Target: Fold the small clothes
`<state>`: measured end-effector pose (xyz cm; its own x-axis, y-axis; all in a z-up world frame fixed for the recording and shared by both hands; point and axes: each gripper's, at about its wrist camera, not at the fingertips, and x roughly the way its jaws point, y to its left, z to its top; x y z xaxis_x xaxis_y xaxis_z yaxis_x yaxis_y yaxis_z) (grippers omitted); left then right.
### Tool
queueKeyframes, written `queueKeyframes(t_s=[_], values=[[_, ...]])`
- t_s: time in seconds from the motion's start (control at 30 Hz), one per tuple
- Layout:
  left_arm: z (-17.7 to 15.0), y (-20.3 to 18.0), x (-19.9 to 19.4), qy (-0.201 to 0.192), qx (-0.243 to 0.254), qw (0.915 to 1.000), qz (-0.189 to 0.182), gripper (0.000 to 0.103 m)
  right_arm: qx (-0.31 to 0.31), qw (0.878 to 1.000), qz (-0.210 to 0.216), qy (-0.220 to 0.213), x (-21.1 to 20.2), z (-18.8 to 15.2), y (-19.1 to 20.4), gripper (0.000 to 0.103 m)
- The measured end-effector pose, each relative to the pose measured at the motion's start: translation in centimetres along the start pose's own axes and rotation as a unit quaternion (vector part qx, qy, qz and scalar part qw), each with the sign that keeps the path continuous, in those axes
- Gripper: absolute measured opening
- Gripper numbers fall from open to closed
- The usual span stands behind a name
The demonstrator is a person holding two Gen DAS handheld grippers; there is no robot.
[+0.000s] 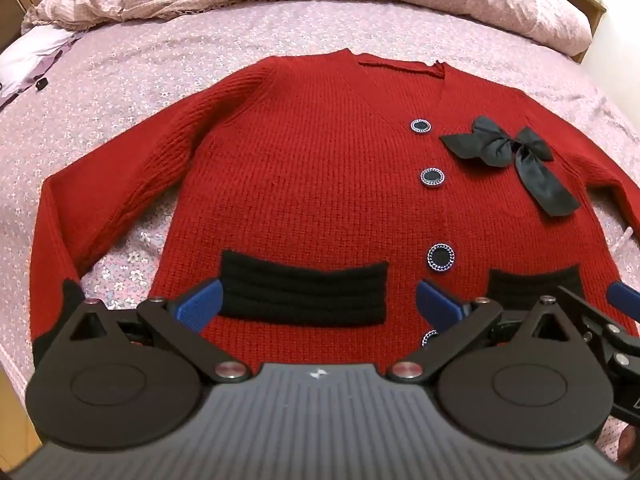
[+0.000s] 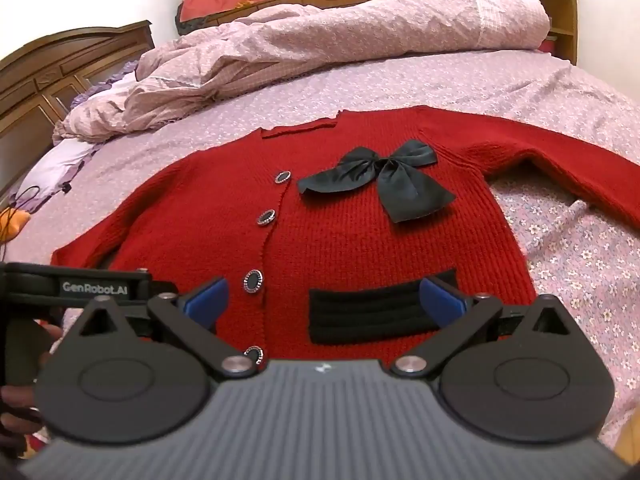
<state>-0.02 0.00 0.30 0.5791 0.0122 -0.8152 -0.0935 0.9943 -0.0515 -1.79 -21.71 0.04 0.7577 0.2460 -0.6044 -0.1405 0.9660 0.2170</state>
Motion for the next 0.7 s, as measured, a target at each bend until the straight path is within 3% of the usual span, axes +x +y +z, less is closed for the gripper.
queueKeyframes(t_s=[0.7], values=[[-0.11, 0.01, 0.27, 0.002, -0.001, 1.0, 0.001, 0.103, -0.001, 1.0, 0.0, 0.002, 0.24, -0.1, 0.06, 0.103]])
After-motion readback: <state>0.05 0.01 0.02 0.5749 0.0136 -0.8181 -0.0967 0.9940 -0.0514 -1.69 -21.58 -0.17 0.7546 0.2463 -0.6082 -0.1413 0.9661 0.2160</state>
